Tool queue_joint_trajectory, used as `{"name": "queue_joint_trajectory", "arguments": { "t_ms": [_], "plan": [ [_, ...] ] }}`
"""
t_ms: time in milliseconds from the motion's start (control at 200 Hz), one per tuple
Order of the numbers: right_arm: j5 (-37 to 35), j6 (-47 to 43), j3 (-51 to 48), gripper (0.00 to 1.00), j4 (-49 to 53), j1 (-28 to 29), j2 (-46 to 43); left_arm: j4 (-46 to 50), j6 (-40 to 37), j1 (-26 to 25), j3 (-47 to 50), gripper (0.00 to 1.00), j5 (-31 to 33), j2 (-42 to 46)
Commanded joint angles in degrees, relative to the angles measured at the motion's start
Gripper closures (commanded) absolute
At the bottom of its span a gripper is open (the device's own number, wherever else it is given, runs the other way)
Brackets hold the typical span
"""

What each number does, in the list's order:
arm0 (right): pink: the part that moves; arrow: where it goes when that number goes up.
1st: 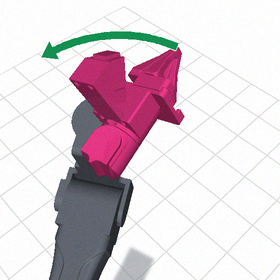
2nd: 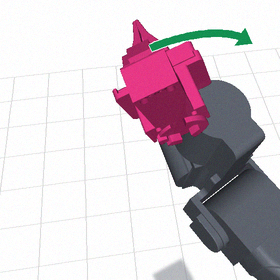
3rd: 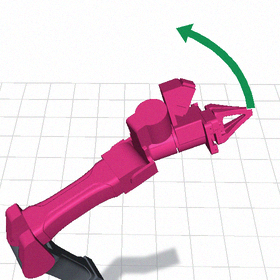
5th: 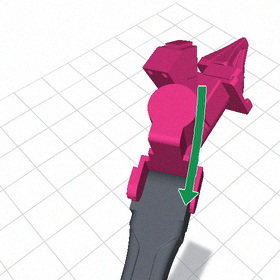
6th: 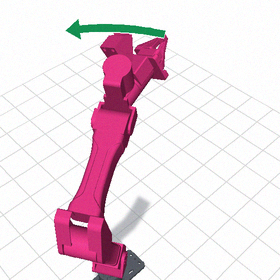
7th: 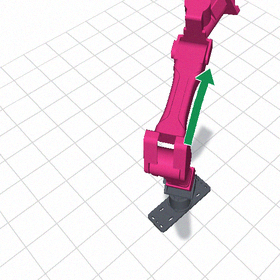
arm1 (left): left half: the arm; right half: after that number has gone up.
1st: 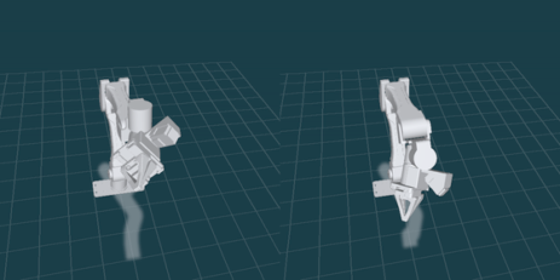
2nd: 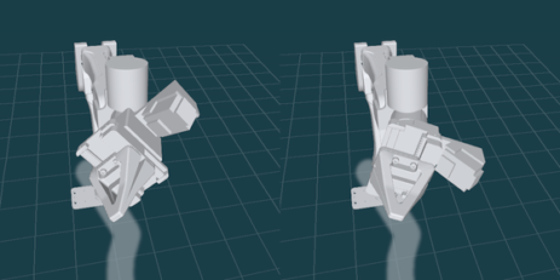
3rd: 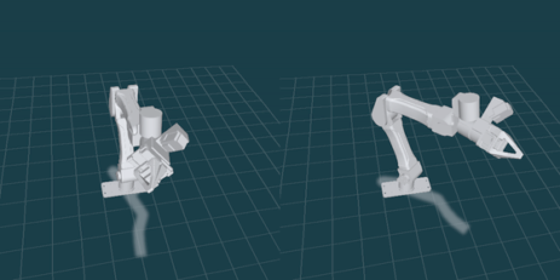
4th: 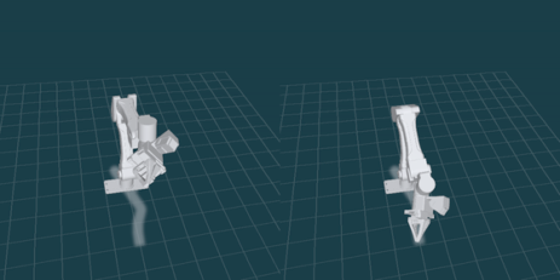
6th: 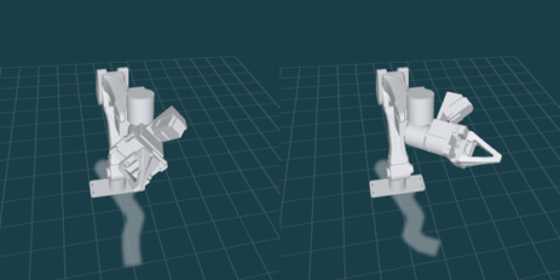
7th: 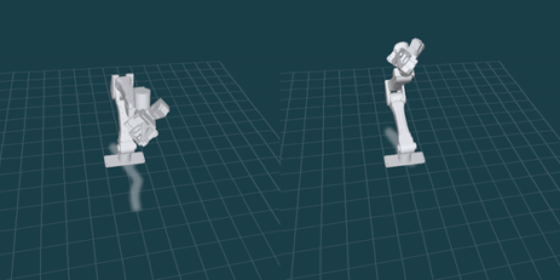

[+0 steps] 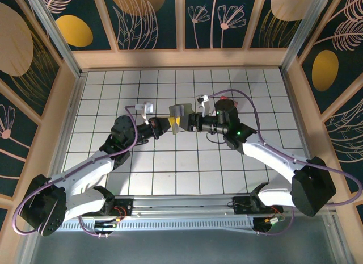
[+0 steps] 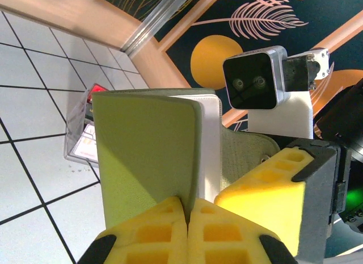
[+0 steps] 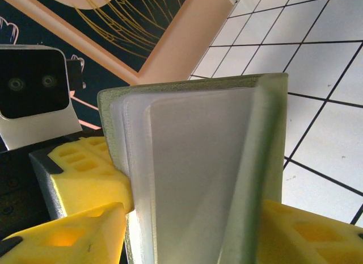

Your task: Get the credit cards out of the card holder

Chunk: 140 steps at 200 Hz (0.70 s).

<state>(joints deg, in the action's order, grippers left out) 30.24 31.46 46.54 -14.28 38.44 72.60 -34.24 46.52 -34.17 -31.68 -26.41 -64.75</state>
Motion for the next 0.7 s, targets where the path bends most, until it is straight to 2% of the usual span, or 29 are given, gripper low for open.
{"name": "queue_joint_trajectory", "arguments": {
  "t_ms": [0, 90, 230, 295, 505, 636, 696],
  "plan": [
    [1.1, -1.2, 1.4, 0.35, -0.2, 0.8, -0.6, -2.4, -0.7, -0.2, -1.5, 1.00, -0.4, 0.6],
    [1.0, -1.3, 1.5, 0.35, 0.0, 0.8, -0.7, -2.7, -0.6, -0.2, -1.5, 1.00, -0.6, 0.7],
    [0.3, -1.3, 1.7, 0.51, 0.6, 0.9, -0.6, -3.9, -0.1, -0.2, -1.4, 1.00, -1.2, 0.7],
    [-0.6, -1.4, 1.9, 0.53, 1.3, 0.8, -0.5, -4.6, 0.0, -0.2, -1.4, 1.00, -1.7, 0.8],
    [0.0, -1.5, 1.8, 0.36, 0.8, 0.9, -0.7, -4.7, 0.0, -0.2, -1.3, 1.00, -1.9, 1.0],
    [0.4, -1.5, 1.8, 0.35, 0.2, 0.9, -1.0, -4.9, 0.1, -0.2, -1.2, 1.00, -2.0, 1.0],
    [0.1, -1.4, 1.9, 0.39, 0.5, 0.9, -1.0, -5.0, 0.2, -0.2, -1.2, 1.00, -2.0, 0.9]
  ]
}}
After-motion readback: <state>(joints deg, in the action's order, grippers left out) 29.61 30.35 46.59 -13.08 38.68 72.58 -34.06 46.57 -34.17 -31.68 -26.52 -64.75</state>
